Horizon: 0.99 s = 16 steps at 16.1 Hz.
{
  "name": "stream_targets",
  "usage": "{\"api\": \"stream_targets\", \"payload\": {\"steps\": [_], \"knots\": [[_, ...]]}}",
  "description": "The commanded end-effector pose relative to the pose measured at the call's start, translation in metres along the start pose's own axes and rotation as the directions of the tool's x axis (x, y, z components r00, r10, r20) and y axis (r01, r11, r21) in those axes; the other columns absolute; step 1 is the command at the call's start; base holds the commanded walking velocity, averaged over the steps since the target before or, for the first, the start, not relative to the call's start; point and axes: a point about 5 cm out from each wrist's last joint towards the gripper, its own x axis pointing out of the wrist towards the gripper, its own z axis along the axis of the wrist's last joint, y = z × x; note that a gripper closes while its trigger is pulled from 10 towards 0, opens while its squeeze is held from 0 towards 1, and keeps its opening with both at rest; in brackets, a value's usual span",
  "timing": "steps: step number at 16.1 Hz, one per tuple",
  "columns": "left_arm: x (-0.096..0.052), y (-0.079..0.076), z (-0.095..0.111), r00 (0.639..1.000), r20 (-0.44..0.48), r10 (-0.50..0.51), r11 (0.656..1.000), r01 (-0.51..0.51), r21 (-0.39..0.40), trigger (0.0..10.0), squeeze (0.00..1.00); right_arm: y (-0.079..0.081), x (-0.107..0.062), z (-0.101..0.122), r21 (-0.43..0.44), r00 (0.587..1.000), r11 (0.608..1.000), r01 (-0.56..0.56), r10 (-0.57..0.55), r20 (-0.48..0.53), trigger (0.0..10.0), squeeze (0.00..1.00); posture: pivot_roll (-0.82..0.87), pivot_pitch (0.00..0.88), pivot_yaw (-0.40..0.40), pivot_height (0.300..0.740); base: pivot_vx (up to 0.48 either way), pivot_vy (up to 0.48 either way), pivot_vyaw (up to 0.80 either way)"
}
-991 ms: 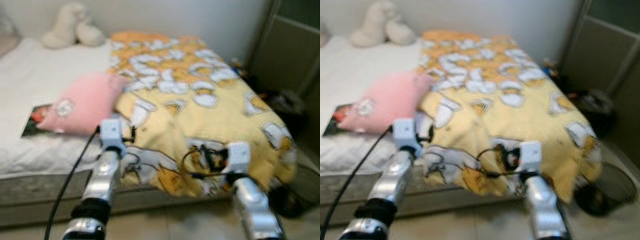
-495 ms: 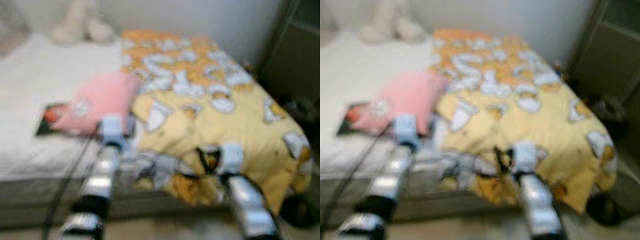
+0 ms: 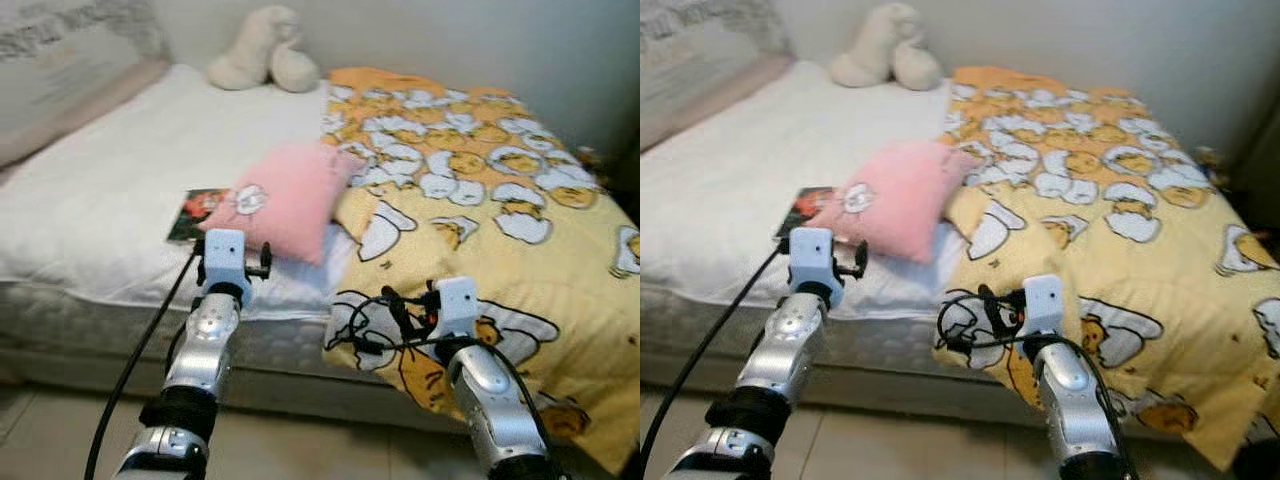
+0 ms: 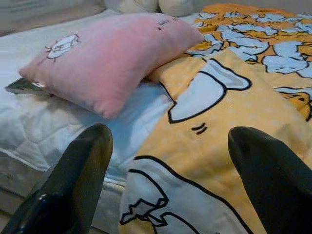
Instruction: Clean up the room
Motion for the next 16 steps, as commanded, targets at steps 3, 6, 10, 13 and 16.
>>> {"api": "stream_targets", "payload": {"steps": [3, 6, 10, 13, 16], "knots": [[0.0015, 0.0003, 0.0037, 1.0, 0.004, 0.007, 0.999, -0.006, -0.038, 10.0, 0.0, -0.0021, 0.0001, -0.0006, 0.021, 1.0, 0.999, 0.026, -0.026, 0.008, 10.0, 0.0, 0.08, 0.0, 0.014, 0.74, 0.41, 0.169, 0.0], [0.0027, 0.0046, 0.0046, 1.0, 0.008, 0.02, 0.999, -0.019, -0.05, 10.0, 0.0, 0.0021, -0.0017, -0.0018, 0.025, 1.0, 0.999, 0.02, -0.02, 0.013, 10.0, 0.0, 0.08, 0.0, 0.016, 0.74, 0.368, 0.304, 0.0], [0.0034, 0.0065, 0.0058, 1.0, 0.015, 0.021, 0.995, -0.02, -0.096, 10.0, 0.0, 0.0015, -0.0027, -0.0014, 0.025, 1.0, 1.0, 0.017, -0.017, 0.014, 10.0, 0.0, 0.08, 0.0, 0.011, 0.74, 0.069, 0.444, 0.0], [0.0035, 0.0042, 0.0057, 1.0, 0.014, 0.005, 0.999, -0.004, -0.054, 10.0, 0.0, 0.0022, -0.003, -0.0009, 0.024, 1.0, 1.0, 0.011, -0.011, 0.017, 10.0, 0.0, 0.08, 0.0, 0.012, 0.74, 0.0, 0.48, 0.0], [0.0065, 0.0024, 0.0075, 1.0, 0.011, -0.001, 0.998, 0.002, -0.068, 10.0, 0.0, 0.0003, -0.004, -0.0012, 0.016, 1.0, 1.0, 0.026, -0.026, 0.014, 10.0, 0.0, 0.07, 0.0, 0.012, 0.74, 0.0, 0.275, 0.0]]}}
